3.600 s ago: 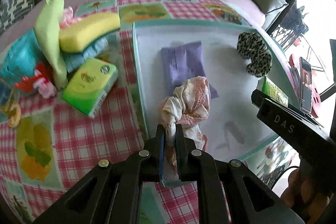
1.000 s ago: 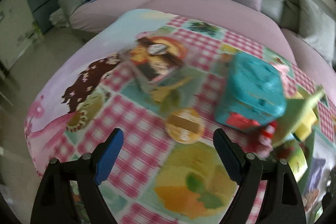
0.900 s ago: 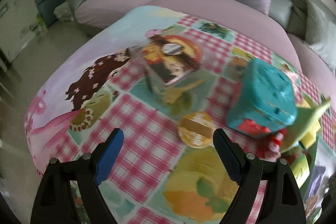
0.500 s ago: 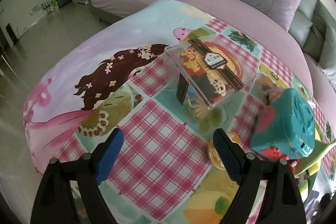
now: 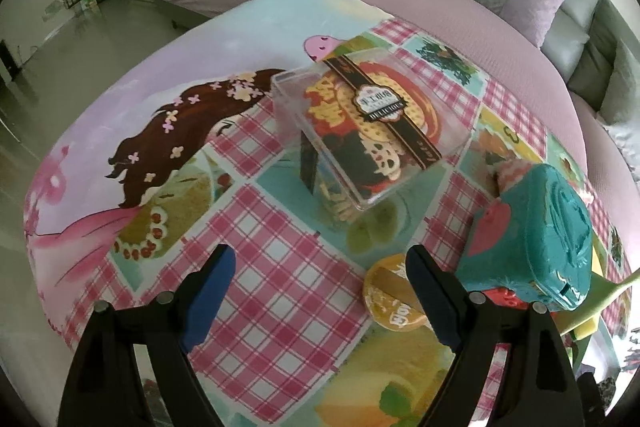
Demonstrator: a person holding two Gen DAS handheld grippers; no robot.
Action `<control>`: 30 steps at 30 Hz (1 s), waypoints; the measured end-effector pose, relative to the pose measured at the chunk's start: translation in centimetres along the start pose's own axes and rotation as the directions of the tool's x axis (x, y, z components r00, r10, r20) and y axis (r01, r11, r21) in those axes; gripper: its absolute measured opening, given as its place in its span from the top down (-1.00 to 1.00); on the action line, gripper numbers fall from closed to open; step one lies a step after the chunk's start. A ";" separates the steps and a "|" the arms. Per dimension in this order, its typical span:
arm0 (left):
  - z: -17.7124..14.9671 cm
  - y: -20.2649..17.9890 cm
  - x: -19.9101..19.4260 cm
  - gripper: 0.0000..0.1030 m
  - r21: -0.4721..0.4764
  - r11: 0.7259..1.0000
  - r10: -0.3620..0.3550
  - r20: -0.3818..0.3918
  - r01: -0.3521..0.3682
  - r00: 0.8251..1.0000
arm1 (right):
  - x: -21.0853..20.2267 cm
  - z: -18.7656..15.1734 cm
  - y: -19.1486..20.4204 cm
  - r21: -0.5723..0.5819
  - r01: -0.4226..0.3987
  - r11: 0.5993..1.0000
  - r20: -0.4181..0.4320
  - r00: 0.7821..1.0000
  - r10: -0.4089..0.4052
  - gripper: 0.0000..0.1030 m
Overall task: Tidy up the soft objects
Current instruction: 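Grasp the round gold lid with the left tool while the right tool reaches the green tissue pack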
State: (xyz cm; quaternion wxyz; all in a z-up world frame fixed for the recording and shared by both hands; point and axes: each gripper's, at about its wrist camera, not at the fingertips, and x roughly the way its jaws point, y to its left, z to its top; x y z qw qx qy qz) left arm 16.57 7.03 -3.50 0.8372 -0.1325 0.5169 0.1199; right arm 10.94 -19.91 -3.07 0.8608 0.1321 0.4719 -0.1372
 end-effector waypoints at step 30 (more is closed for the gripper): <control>-1.7 -4.7 2.9 -0.65 0.194 0.981 -0.018 -0.069 0.031 0.997 | 2.4 -2.5 2.1 -0.136 0.035 0.990 -0.049 0.998 -0.042 -0.71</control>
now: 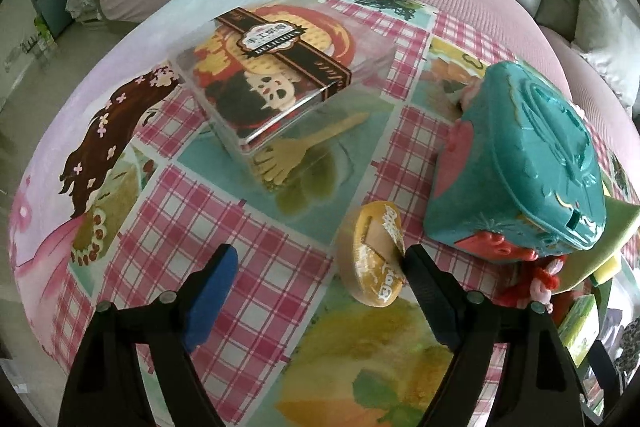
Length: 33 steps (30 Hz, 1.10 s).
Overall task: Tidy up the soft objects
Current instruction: 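Grasp the round gold lid with the left tool while the right tool reaches the green tissue pack, then close the right tool on the green tissue pack while the left tool holds the gold lid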
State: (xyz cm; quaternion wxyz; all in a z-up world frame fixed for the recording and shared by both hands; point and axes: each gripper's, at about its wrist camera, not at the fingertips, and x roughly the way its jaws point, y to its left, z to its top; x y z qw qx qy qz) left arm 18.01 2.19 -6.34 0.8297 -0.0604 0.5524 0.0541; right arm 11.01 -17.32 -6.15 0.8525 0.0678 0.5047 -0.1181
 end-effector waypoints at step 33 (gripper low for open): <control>-0.3 -1.8 0.2 0.05 0.092 0.995 -0.043 0.013 0.042 0.999 | 0.2 0.2 -0.2 0.022 -0.027 0.999 -0.012 1.000 0.027 -0.37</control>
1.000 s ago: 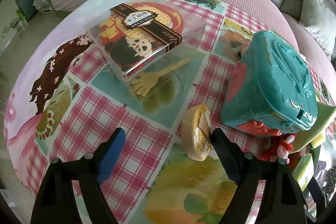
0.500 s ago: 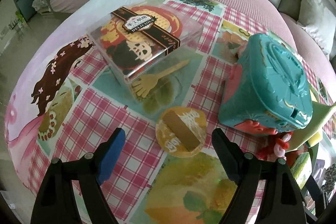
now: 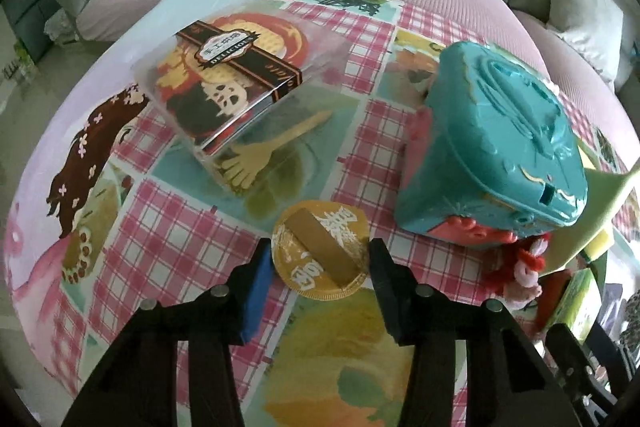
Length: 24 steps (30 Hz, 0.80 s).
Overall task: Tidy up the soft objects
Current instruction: 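Close the right tool on the green tissue pack while the left tool holds the gold lid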
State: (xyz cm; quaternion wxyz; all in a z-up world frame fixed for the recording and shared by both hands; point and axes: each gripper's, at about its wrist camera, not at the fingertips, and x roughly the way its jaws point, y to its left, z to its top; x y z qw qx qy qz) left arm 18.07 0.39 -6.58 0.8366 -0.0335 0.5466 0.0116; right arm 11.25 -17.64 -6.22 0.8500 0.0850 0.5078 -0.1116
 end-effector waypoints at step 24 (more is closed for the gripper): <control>0.0 0.6 -7.8 0.06 0.019 1.000 0.017 0.216 -0.022 0.976 | -3.3 0.5 -0.5 0.036 0.007 0.999 0.093 0.996 -0.010 -0.19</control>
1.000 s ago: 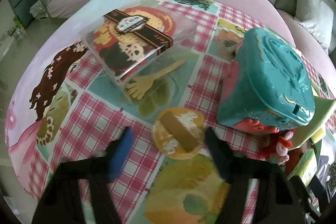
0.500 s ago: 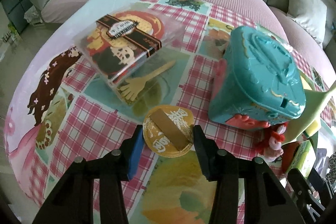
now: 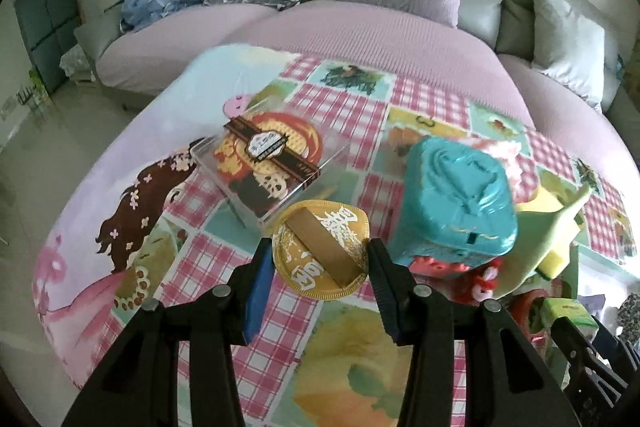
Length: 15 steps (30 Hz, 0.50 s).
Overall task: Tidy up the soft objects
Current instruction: 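Close the right tool on the green tissue pack while the left tool holds the gold lid, then carry the gold lid and tissue pack into the tray and open both tools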
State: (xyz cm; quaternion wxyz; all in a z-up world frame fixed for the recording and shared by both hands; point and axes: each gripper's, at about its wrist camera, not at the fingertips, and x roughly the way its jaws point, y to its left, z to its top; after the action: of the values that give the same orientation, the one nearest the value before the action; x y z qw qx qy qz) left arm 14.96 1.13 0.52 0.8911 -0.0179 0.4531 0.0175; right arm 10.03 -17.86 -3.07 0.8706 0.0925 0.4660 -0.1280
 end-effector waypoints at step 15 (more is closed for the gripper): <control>0.3 -0.8 -1.2 0.06 0.017 1.000 -0.026 0.029 0.026 0.999 | -1.1 0.3 -0.5 0.015 -0.002 1.000 0.031 1.000 0.002 -0.17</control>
State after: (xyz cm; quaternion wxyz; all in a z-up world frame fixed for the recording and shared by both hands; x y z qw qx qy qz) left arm 14.56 0.36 1.72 0.8980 -0.0162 0.4397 0.0024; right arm 9.51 -18.32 -2.03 0.8770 0.0977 0.4516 -0.1320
